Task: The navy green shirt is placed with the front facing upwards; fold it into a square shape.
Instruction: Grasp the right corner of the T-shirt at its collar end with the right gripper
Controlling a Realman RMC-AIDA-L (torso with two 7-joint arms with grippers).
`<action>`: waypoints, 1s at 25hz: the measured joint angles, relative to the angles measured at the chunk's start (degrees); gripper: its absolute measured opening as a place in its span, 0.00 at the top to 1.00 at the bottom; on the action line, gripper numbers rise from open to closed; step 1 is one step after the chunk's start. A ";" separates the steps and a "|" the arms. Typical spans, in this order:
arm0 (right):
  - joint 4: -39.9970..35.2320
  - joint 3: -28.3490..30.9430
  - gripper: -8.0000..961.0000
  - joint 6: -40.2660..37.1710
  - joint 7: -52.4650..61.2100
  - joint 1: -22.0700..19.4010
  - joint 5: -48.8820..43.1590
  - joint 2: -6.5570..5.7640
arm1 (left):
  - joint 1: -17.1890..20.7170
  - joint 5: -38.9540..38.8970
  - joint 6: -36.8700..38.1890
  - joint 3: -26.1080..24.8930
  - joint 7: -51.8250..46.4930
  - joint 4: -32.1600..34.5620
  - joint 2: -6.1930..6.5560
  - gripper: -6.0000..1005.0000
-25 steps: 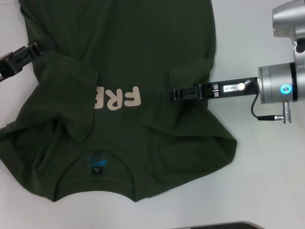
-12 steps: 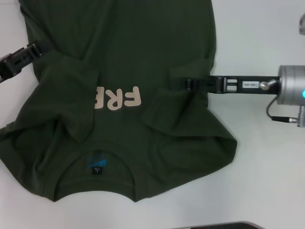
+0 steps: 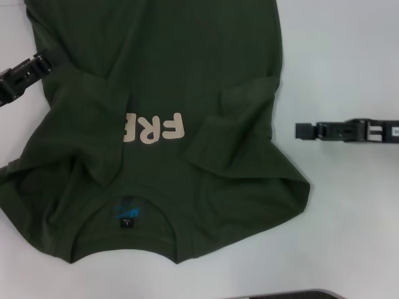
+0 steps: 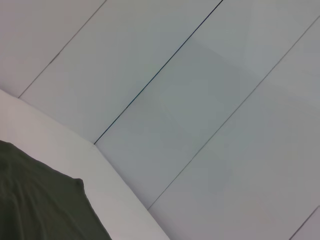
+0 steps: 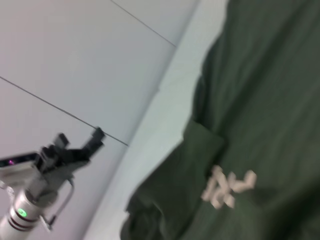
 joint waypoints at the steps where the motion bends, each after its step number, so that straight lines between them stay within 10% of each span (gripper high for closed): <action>1: 0.00 0.11 0.15 -0.04 0.52 -0.26 -0.90 -0.33 | 0.03 -0.01 0.00 0.00 0.21 -0.08 -0.06 0.18; 25: 0.32 0.28 0.16 3.57 7.45 -1.06 -11.57 -0.51 | 0.42 0.02 -0.64 0.44 3.23 -1.43 -0.37 0.18</action>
